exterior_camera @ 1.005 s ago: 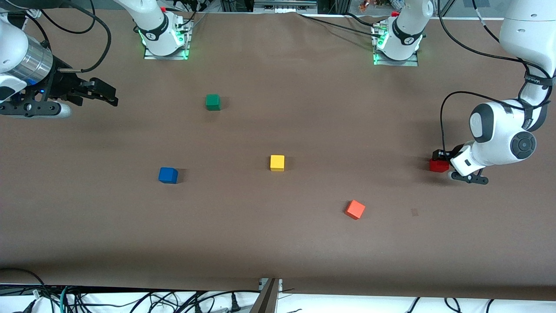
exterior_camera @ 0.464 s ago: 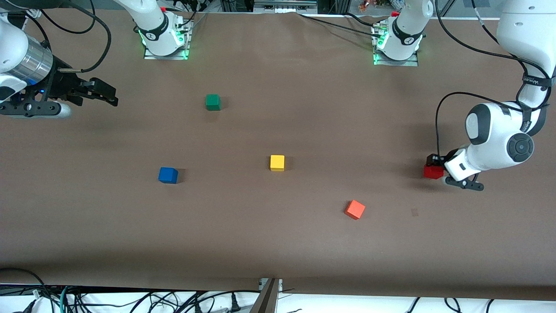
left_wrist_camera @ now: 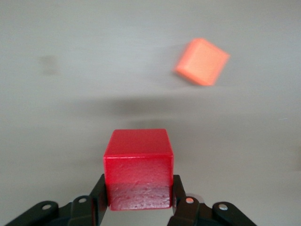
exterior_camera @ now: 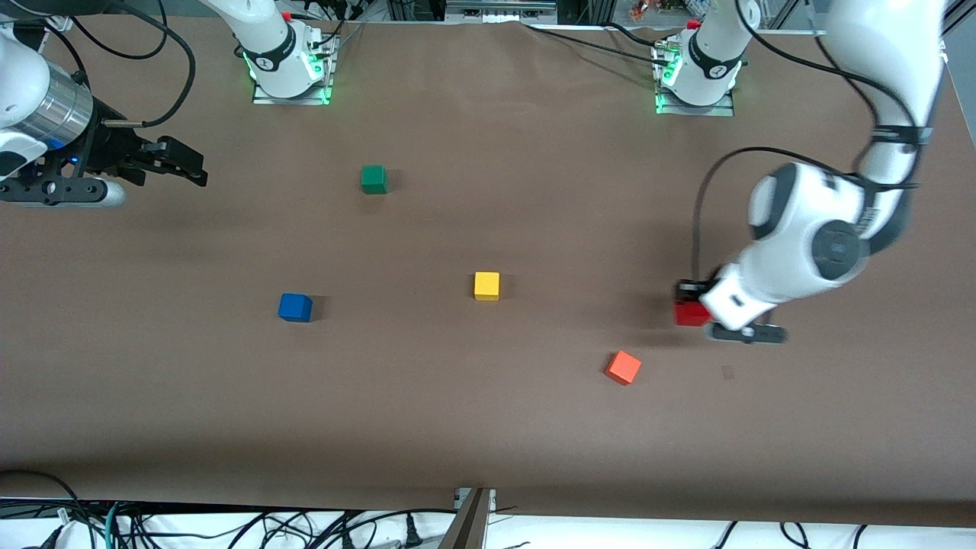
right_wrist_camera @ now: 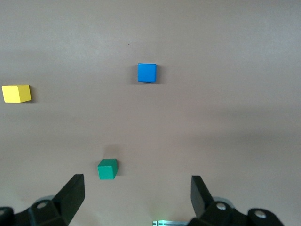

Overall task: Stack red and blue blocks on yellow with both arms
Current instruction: 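Lift the red cube and carry it over the yellow cube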

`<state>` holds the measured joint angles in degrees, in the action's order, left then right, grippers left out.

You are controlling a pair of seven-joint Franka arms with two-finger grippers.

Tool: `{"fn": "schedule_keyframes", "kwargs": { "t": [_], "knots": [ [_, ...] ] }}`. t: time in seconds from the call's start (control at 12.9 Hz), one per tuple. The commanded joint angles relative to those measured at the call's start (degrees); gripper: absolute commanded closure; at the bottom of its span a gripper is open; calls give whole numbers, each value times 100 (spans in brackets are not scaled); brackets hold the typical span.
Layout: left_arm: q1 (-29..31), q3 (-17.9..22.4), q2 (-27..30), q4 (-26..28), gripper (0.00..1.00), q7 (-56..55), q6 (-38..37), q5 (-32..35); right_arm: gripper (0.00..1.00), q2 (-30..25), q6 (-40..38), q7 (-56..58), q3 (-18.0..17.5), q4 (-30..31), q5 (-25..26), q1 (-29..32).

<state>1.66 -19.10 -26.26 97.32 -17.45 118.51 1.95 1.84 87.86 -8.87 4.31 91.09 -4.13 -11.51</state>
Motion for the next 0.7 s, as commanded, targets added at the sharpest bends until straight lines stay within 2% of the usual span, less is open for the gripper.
{"fn": "schedule_keyframes", "kwargs": {
  "t": [0.0, 0.31, 0.62],
  "knots": [
    [-1172, 108, -449, -844, 89, -1545, -135, 69, 0, 36, -23, 8, -26, -118, 52, 17],
    [-2281, 126, -1081, -1592, 89, -2542, -127, 69, 0, 36, -23, 8, -26, -118, 52, 17],
    [-2802, 152, -1601, -2234, 90, -2798, -127, 86, 0, 36, -23, 8, -26, -118, 52, 17]
  ]
}}
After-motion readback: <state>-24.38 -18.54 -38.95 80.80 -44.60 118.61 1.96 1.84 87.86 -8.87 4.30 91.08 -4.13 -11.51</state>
